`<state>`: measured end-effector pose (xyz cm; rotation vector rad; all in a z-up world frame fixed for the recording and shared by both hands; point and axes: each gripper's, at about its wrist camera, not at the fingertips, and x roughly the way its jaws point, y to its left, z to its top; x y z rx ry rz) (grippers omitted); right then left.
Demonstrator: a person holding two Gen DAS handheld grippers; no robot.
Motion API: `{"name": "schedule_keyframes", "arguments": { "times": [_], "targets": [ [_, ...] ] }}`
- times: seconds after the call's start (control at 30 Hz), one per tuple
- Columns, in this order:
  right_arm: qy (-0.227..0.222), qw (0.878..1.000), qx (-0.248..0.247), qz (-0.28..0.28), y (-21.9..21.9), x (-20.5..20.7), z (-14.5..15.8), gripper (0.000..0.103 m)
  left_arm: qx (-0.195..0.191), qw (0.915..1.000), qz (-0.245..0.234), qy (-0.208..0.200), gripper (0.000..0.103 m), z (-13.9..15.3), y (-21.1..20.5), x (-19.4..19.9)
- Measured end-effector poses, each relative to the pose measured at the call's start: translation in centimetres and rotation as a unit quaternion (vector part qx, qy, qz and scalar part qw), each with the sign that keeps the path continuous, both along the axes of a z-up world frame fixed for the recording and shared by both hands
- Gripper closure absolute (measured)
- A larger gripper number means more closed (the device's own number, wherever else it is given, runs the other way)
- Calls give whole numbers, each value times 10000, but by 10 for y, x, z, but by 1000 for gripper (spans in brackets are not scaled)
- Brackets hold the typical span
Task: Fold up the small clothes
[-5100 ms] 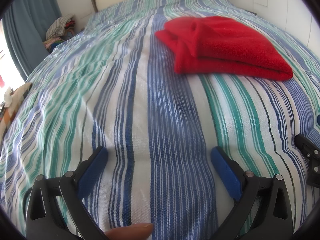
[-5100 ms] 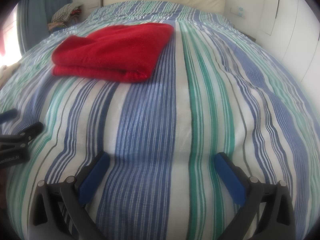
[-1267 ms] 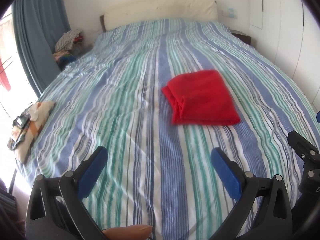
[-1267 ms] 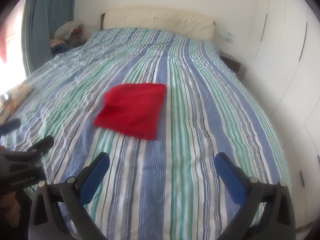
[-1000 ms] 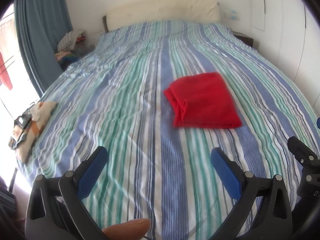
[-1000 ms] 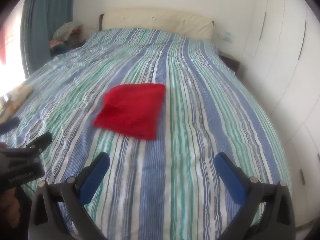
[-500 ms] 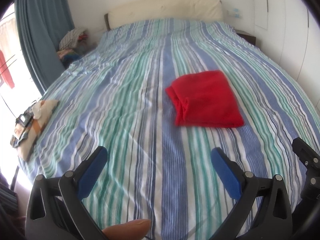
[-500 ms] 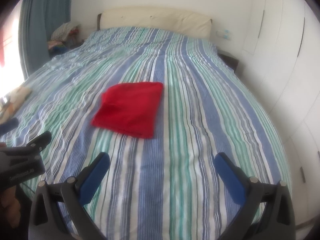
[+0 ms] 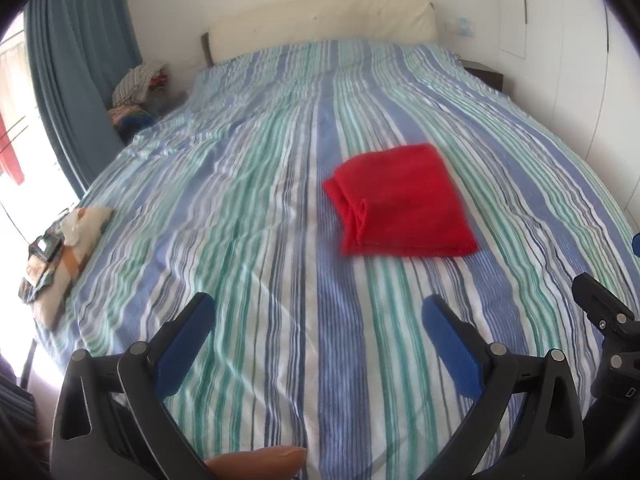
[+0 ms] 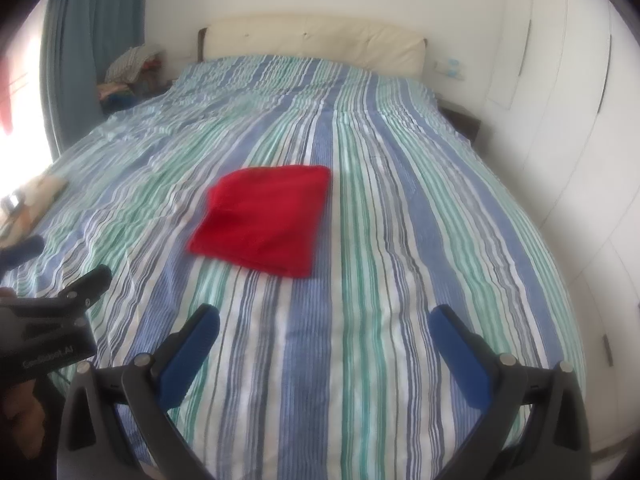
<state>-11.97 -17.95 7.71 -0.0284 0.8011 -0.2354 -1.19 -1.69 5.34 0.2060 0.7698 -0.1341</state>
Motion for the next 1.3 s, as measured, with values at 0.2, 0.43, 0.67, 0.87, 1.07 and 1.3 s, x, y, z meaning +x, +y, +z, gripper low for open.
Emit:
{"name": "schedule_keyframes", "arguments": {
  "times": [0.2,0.43,0.67,0.87,1.07,1.3],
  "targets": [
    [4,10000,-22,-8,2,-1,0,0,14,10000,8,-14,0,1,1,0],
    [13,10000,-61,-5,3,0,1,0,6,10000,27,-13,0,4,0,1],
    [13,9999,-105,10,2,2,2,0,38,10000,27,-23,0,4,-2,4],
    [-35,9998,-182,-9,1,1,5,0,31,10000,33,-24,0,4,-2,4],
    [-86,9997,-249,-26,1,-2,9,0,20,10000,28,-25,0,5,-2,4],
    [-153,9993,-351,-47,2,-5,13,0,-16,10000,22,-31,0,6,-3,2]
  ]
}}
